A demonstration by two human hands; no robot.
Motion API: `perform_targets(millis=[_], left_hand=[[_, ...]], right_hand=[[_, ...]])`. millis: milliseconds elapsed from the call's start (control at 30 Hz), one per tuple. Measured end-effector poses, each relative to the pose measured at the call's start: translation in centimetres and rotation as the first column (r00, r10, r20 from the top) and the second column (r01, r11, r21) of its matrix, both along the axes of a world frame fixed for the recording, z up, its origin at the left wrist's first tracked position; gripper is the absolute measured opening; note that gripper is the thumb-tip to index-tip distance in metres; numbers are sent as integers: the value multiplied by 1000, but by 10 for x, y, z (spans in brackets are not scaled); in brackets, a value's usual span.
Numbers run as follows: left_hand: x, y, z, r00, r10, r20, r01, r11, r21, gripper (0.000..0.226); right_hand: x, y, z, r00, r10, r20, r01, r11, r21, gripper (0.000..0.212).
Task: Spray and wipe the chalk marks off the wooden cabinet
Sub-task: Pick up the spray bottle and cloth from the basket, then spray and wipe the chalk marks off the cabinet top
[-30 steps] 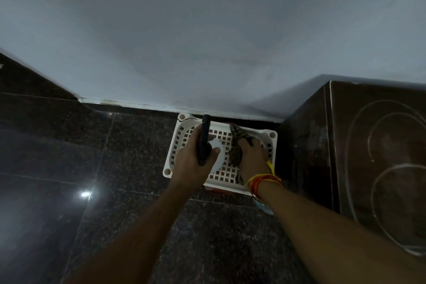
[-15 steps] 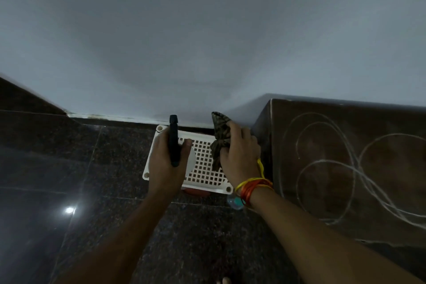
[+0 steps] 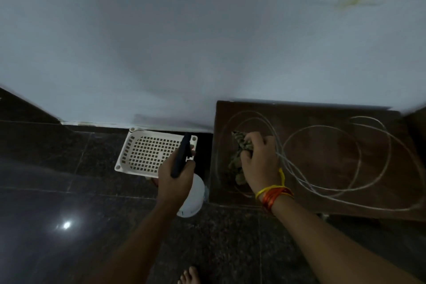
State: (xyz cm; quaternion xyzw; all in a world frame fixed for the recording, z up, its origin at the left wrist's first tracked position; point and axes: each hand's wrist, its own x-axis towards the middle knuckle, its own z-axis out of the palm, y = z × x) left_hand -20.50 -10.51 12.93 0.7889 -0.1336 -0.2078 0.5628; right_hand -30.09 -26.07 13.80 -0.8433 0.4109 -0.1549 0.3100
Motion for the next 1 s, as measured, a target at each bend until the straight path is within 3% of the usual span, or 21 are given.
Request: perform_targets(millis=[233, 533, 1000], left_hand=[[-74, -26, 13, 990, 100, -100, -103, 994, -21, 6], [-129, -22, 0, 991, 104, -80, -95, 989, 112, 12], [-142, -11, -16, 997, 24, -68, -9, 975, 221, 23]], right_hand=[[-78, -50, 9, 999, -51, -15, 52, 998, 48, 40], [-123, -55, -5, 997, -66, -43, 71, 992, 108, 32], [-128, -43, -14, 987, -153, -45, 157, 980, 124, 33]])
